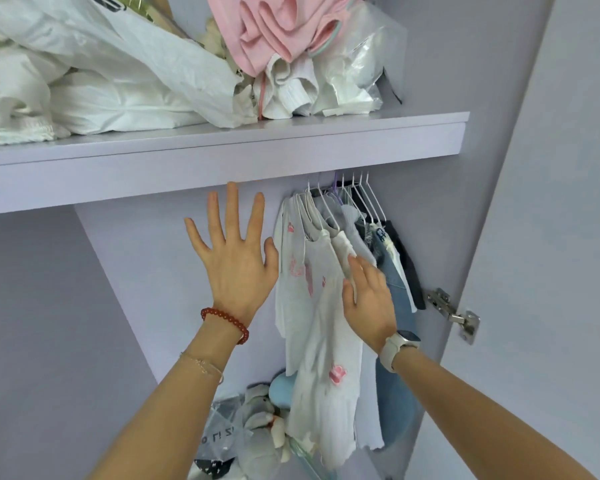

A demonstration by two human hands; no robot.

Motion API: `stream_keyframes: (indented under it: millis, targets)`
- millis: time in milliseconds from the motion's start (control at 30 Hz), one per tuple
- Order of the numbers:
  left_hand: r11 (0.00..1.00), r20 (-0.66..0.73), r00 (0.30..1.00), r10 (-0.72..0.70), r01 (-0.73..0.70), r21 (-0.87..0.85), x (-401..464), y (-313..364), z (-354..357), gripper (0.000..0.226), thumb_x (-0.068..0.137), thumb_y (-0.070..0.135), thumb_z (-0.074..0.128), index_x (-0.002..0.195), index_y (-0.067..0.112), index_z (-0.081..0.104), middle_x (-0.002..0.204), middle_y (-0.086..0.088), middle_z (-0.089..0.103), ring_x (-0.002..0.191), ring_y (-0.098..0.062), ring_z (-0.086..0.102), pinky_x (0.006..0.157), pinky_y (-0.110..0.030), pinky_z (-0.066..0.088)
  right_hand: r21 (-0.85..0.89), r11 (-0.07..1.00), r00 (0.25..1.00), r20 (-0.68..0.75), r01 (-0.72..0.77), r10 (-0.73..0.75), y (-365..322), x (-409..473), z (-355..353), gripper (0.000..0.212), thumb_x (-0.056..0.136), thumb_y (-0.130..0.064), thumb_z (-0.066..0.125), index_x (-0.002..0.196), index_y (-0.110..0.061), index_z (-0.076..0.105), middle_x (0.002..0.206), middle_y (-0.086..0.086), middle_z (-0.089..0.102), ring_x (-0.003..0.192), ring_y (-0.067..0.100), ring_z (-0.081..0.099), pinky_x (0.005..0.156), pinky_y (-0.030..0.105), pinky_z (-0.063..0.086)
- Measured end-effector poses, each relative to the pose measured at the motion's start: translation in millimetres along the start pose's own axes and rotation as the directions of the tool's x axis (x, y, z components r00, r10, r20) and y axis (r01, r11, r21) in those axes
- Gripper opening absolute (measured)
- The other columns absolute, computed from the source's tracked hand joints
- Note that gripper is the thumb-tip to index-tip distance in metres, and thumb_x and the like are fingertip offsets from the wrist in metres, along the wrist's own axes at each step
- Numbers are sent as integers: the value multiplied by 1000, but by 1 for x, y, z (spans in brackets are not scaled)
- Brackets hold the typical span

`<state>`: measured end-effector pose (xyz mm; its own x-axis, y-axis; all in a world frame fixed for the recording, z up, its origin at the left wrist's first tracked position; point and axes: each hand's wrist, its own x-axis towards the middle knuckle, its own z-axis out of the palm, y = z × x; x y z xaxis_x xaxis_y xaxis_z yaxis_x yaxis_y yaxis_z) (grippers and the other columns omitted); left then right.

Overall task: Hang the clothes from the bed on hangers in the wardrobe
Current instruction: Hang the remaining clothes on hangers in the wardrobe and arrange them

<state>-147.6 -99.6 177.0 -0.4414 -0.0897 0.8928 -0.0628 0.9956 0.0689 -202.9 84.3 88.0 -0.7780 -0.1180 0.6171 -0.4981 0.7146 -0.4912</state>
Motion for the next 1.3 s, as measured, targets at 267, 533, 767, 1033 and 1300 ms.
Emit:
stream_keyframes:
  millis: [267, 533, 767, 1033, 1300]
  targets:
    - [942, 398, 908, 129, 13, -334, -160, 73, 16, 50, 83, 31, 35, 128, 18, 51, 137, -12, 48, 130, -31, 36, 102, -62, 22, -333, 936, 993, -33, -116, 112, 50, -161, -73, 46, 90, -27, 32, 129, -7, 48, 130, 16, 53, 120, 34, 46, 95, 46, 41]
    - [714, 606, 478, 636, -68, -697, -305, 224, -31, 45, 80, 28, 36, 108, 8, 65, 115, -13, 63, 109, -35, 59, 86, -57, 46, -411, 624, 716, -114, -665, 689, 87, -395, -190, 51, 87, -31, 30, 122, -4, 56, 123, 17, 58, 114, 37, 54, 92, 50, 43]
    - [317, 307, 172, 936, -33, -948, -393, 387, -121, 38, 81, 20, 41, 105, 5, 65, 106, -12, 67, 94, -28, 65, 80, -45, 52, -265, 187, 288, -418, -946, 862, 89, -564, -301, 58, 84, -34, 24, 121, -3, 55, 122, 18, 57, 110, 38, 54, 89, 48, 45]
    - [110, 98, -193, 976, 47, -993, -517, 547, -225, 38, 88, 15, 45, 122, 3, 56, 122, -15, 57, 112, -33, 54, 94, -47, 45, 73, -185, -191, -605, -980, 772, 112, -742, -395, 38, 91, -15, 38, 121, 4, 52, 122, 23, 54, 110, 43, 50, 92, 48, 42]
    - [70, 43, -498, 866, 37, -997, -626, 622, -294, 46, 96, 20, 41, 141, 17, 35, 143, -2, 38, 132, -19, 32, 107, -31, 28, 313, -415, -513, -634, -855, 578, 154, -873, -474, 45, 91, -13, 35, 131, 8, 37, 130, 29, 42, 121, 46, 37, 103, 50, 27]
